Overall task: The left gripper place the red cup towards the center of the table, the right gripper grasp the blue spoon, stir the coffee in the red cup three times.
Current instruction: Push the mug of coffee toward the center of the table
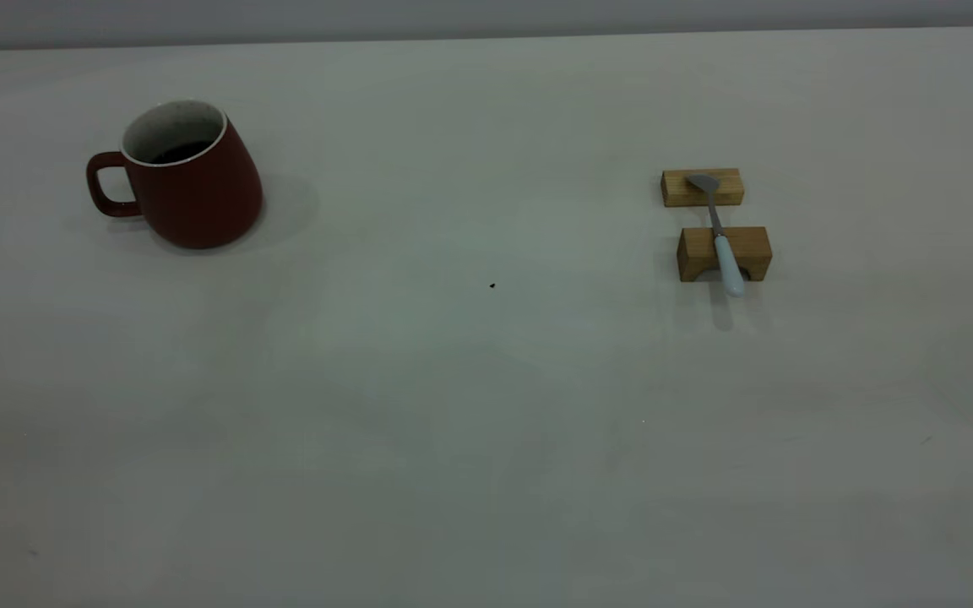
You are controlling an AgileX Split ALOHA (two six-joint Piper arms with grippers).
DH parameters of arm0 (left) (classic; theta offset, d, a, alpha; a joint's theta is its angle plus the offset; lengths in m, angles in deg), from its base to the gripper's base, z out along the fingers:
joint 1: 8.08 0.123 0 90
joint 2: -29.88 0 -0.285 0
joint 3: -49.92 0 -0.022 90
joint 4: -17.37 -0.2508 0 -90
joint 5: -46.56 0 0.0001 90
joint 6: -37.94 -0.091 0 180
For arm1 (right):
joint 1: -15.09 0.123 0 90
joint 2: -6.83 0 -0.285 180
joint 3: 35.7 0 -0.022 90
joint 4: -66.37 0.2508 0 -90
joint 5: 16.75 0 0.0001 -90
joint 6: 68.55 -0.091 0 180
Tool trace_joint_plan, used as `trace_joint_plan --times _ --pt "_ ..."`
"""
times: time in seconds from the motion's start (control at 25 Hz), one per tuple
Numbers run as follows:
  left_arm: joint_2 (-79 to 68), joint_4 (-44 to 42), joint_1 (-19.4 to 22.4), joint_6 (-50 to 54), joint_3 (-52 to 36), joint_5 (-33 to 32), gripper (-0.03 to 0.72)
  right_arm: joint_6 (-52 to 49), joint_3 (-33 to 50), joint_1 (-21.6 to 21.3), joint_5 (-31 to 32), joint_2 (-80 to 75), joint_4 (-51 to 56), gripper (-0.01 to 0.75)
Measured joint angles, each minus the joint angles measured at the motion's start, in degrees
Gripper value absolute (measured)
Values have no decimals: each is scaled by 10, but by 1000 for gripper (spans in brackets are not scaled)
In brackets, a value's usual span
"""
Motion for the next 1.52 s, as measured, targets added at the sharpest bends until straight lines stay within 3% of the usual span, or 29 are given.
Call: trace_joint_plan --times 1.24,1.52 --pt "-3 -3 0 0 1 0 521 0 0 0 0 0 1 237" --pt "-145 -63 0 32 31 16 521 0 0 0 0 0 1 237"
